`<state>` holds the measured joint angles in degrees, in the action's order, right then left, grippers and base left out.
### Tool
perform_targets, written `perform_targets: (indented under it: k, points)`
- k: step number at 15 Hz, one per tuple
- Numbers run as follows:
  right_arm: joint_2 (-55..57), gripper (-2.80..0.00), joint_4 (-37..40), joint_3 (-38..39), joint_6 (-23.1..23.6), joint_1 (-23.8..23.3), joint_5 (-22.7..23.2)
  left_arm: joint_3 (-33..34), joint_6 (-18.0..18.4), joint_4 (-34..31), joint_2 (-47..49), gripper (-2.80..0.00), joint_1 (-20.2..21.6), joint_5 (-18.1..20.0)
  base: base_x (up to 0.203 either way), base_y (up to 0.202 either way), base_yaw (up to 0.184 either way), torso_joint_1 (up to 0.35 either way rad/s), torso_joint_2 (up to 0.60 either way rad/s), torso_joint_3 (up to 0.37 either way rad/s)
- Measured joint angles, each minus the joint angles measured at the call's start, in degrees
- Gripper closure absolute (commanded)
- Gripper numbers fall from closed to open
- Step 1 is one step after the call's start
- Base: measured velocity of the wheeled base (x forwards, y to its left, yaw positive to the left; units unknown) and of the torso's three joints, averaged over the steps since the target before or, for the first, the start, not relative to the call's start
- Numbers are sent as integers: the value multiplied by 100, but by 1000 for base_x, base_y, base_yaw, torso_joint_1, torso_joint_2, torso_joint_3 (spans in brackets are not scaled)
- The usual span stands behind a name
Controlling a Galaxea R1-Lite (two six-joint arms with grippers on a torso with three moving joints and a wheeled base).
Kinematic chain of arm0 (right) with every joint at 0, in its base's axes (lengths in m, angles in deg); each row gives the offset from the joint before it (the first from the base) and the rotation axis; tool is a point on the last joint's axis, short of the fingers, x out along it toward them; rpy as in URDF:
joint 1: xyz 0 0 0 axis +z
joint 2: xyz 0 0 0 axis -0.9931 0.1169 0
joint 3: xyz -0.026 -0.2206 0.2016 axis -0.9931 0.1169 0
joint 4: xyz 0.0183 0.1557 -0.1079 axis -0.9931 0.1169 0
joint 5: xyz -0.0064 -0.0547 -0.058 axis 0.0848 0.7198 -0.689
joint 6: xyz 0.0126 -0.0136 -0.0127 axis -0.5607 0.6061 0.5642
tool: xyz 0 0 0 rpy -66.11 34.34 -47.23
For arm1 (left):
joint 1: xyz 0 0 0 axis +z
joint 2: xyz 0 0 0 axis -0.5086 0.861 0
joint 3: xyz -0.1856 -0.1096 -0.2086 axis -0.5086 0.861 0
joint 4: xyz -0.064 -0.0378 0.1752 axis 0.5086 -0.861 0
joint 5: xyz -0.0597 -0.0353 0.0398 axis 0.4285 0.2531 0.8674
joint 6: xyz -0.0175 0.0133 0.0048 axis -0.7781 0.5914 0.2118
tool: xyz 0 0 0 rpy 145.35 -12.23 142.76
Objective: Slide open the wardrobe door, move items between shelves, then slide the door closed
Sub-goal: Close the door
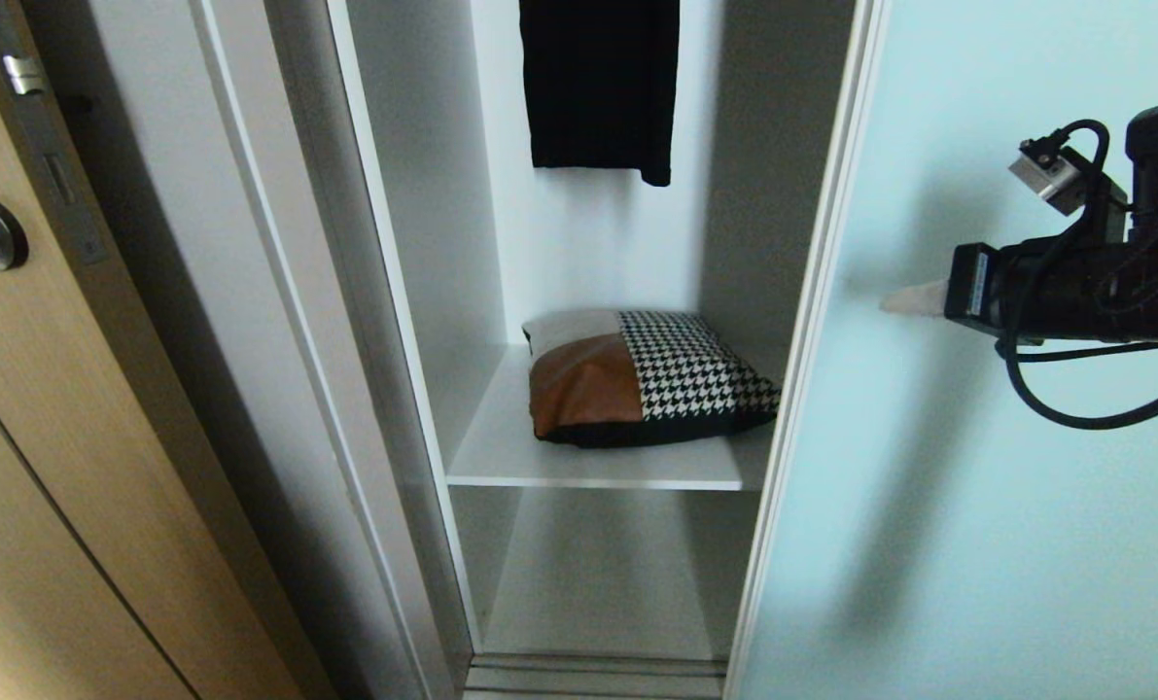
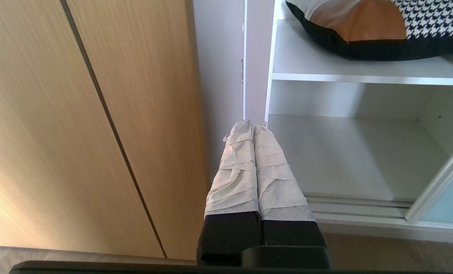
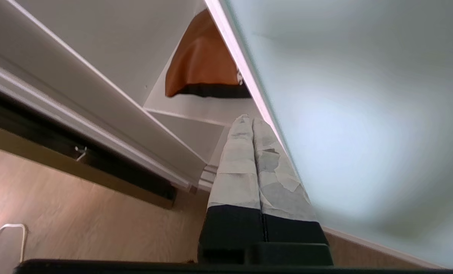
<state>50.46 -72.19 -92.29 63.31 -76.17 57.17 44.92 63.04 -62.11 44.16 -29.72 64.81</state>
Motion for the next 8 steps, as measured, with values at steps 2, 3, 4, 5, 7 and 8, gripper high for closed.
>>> perform_targets:
  k: [2,3,4,5,7,8]
  points:
    - [94,0,-82,-6,-12,272,-149,0,4,-1,0,0,2,0,0,0,0,0,0,0]
    - [131,0,-84,2,-13,393,-198,0,0,-1,0,0,2,0,0,0,0,0,0,0]
    - [171,0,-93,5,-17,452,-206,0,1,0,0,0,-1,0,0,0,0,0,0,0]
    - [213,0,-102,-11,-48,467,-233,0,2,-1,0,0,-1,0,0,0,0,0,0,0]
    - [309,0,-158,-124,-195,522,-425,0,-1,-1,0,0,2,2,0,0,0,0,0,0]
    - [363,0,-161,-214,-246,595,-545,0,2,0,0,0,2,0,0,0,0,0,0,0]
